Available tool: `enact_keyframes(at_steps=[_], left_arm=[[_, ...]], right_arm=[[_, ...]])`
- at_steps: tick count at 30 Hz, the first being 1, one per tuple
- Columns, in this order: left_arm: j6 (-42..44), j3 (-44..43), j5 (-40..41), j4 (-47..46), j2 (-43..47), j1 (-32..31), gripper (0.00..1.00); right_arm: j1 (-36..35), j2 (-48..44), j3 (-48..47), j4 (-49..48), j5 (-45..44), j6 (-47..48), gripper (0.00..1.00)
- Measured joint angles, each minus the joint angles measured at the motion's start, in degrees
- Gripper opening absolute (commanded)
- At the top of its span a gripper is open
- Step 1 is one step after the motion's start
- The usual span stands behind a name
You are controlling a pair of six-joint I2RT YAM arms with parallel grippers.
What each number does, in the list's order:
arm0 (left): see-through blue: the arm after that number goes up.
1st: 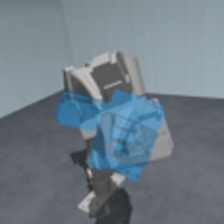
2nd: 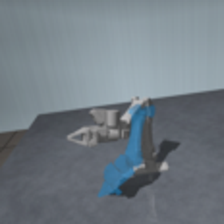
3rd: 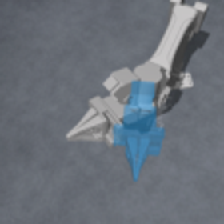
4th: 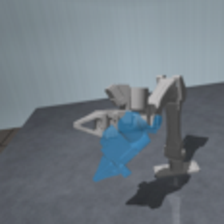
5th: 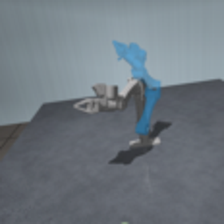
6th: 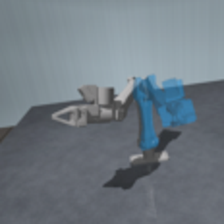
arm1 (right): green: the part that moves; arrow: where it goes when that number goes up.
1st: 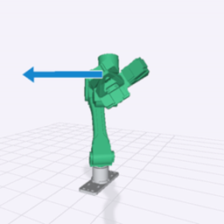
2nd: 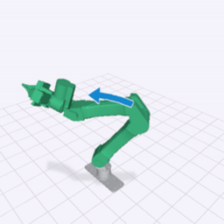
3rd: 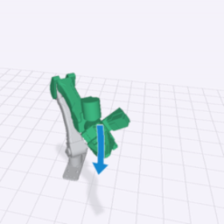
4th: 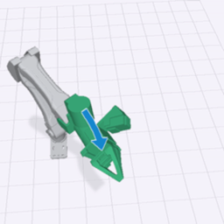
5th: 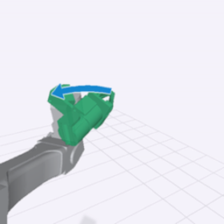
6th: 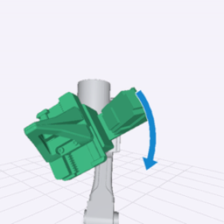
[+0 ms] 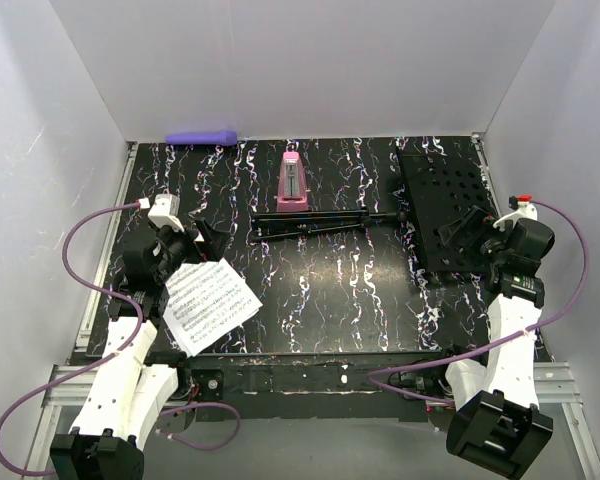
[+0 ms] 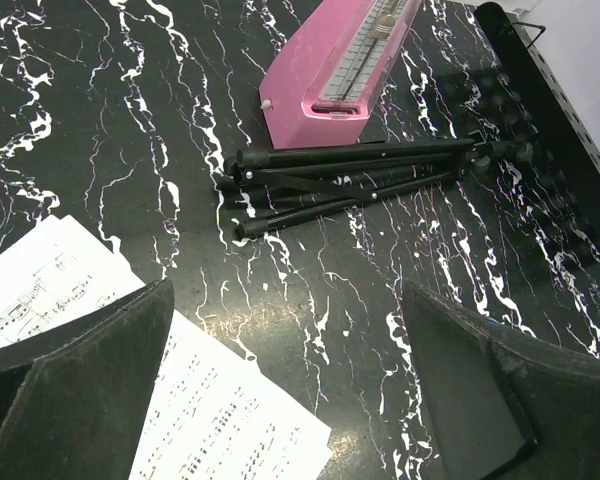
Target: Set up the instrument practice props
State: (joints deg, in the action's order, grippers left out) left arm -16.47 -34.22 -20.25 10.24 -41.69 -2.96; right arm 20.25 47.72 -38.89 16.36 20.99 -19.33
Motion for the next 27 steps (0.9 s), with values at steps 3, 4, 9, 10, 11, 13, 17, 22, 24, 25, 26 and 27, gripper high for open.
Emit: enact_keyframes(at_steps=[3, 4, 9, 10, 11, 13, 17, 22, 24, 25, 26, 27], left_arm=[[-0.13, 0.0, -0.13, 0.0, 0.0, 0.0, 0.98], [-0.2, 0.0, -0.17, 0.0, 0.0, 0.0, 0.98], [-0.22, 0.0, -1.46, 0.0, -0.37, 0.0, 0.98], [-0.2, 0.0, -1.9, 0.0, -0.46, 0.0, 0.98], [-0.17, 0.0, -2.36, 0.0, -0.57, 0.0, 0.98], [-0.15, 0.0, -3.52, 0.0, -0.76, 0.0, 0.98], [-0.52, -0.04, -6.34, -0.39, -2.01, 0.0, 0.98], [-1.95, -4.11, -10.84, 1.9, -8.5, -1.18, 0.98], [-1.57, -8.46, -10.21, 4.59, -11.85, -5.03, 0.98], [-1.05, -11.08, -9.55, 6.03, -13.49, -8.11, 0.98], [-0.61, -13.22, -8.94, 7.08, -14.73, -10.84, 0.98], [0.48, -16.72, -7.5, 8.92, -16.81, -14.99, 0.98]], right_arm=[[0.04, 0.0, -0.07, 0.17, 0.17, -0.31, 0.98], [0.04, 0.0, -0.07, 0.24, 0.24, -0.33, 0.98], [0.31, -0.02, -0.07, 0.17, 1.7, -0.24, 0.98], [0.31, -0.02, -0.07, 0.17, 1.97, -0.2, 0.98], [0.31, -0.04, -0.04, 0.13, 2.36, -0.02, 0.98], [0.31, -0.15, 0.26, -0.33, 3.67, 0.61, 0.98], [0.35, -1.14, 2.99, -2.8, 10.4, 4.59, 0.98], [0.31, -1.6, 5.2, -2.99, 20.2, 10.82, 0.98], [0.28, -1.44, 5.11, -2.27, 23.39, 14.01, 0.98], [0.24, -1.14, 4.9, -1.38, 25.07, 15.76, 0.98], [0.2, -0.7, 4.74, -0.55, 26.86, 17.49, 0.98], [0.04, -0.2, 4.52, 0.52, 28.55, 19.17, 0.98]])
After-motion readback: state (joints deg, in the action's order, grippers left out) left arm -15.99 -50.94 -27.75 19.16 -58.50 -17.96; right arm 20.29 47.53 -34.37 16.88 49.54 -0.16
